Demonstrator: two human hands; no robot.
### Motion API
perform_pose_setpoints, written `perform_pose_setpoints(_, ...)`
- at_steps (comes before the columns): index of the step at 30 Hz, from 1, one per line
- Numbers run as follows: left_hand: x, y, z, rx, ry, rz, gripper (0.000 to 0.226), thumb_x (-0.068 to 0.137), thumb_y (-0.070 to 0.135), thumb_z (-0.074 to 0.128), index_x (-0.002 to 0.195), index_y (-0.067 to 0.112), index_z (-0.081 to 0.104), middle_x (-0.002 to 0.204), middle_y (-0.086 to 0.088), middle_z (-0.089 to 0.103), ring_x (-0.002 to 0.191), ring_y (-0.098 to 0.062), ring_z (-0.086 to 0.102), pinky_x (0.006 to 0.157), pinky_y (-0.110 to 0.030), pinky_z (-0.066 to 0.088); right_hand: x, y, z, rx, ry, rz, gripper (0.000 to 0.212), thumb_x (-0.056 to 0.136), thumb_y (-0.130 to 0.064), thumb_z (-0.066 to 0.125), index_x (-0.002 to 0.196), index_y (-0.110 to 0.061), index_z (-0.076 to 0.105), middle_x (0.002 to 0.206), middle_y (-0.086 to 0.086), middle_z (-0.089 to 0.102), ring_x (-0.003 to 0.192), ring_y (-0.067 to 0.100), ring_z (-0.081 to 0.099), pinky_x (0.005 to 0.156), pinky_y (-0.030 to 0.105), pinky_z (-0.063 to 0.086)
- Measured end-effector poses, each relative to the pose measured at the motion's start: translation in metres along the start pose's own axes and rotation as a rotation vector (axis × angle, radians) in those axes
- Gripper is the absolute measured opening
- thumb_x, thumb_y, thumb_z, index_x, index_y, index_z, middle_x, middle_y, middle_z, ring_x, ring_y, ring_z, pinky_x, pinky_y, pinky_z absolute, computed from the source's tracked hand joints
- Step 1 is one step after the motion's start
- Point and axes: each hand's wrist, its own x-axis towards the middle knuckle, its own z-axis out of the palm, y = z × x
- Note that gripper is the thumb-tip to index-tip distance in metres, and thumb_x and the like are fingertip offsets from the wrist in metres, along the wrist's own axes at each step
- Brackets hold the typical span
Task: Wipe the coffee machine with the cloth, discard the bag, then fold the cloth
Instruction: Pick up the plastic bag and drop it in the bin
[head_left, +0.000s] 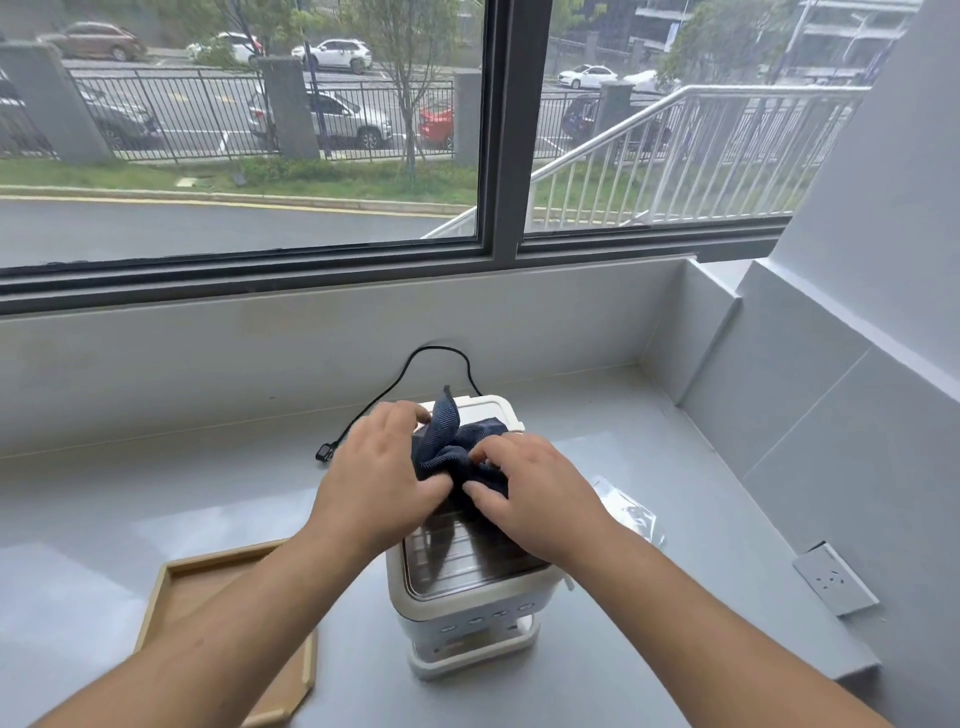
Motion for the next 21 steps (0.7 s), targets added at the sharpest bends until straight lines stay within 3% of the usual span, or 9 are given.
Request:
perform_pose_setpoints(6,0.013,0.03,-0.013,0.012,-0.032,0.164,0.055,0.076,0.058,0.06,0.126,0.036,0.055,0.126,0.022,0.051,0.12,-0.01,0.044,0.101,-0.033,0.04,-0.011,0.02,-0.013,0.04,0.057,0.031,0.026,0.091,-0.051,0.061,0.109,-0.031,0.066,0.097,-0.02,0.059,0.101,0.01,0.051,0.089,0.027,0.044)
perform_pose_setpoints(9,0.022,0.046,-0.007,0.065,-0.079,0.243,0.051,0.079,0.058,0.061,0.124,0.035,0.061,0.13,0.018,0.058,0.126,-0.012,0.046,0.104,-0.031,0.039,-0.016,0.033,-0.021,0.029,0.062,0.054,0.029,0.092,-0.053,0.06,0.108,-0.03,0.068,0.097,-0.019,0.06,0.1,0.01,0.05,0.09,0.027,0.044)
perform_pose_setpoints(15,0.037,0.075,0.02,0.179,-0.2,0.347,0.061,0.078,0.074,0.052,0.125,0.037,0.062,0.13,0.019,0.061,0.128,-0.012,0.048,0.105,-0.033,0.041,-0.031,0.069,-0.041,0.0,0.091,0.145,0.035,0.095,-0.054,0.06,0.12,-0.032,0.069,0.119,-0.018,0.065,0.118,0.009,0.05,0.098,0.023,0.038)
perform_pose_setpoints(18,0.045,0.09,0.037,0.242,-0.241,0.409,0.056,0.082,0.067,0.062,0.128,0.036,0.061,0.134,0.017,0.06,0.13,-0.012,0.047,0.106,-0.032,0.04,-0.04,0.092,-0.048,-0.013,0.081,0.214,0.036,0.096,-0.054,0.06,0.125,-0.033,0.066,0.126,-0.018,0.063,0.125,0.009,0.047,0.104,0.028,0.04)
perform_pose_setpoints(21,0.053,0.107,0.056,0.312,-0.273,0.477,0.054,0.084,0.063,0.059,0.131,0.036,0.058,0.135,0.014,0.06,0.13,-0.014,0.048,0.104,-0.032,0.039,-0.05,0.115,-0.052,-0.018,0.076,0.277,0.037,0.095,-0.054,0.059,0.126,-0.034,0.065,0.129,-0.018,0.062,0.127,0.009,0.046,0.104,0.029,0.041)
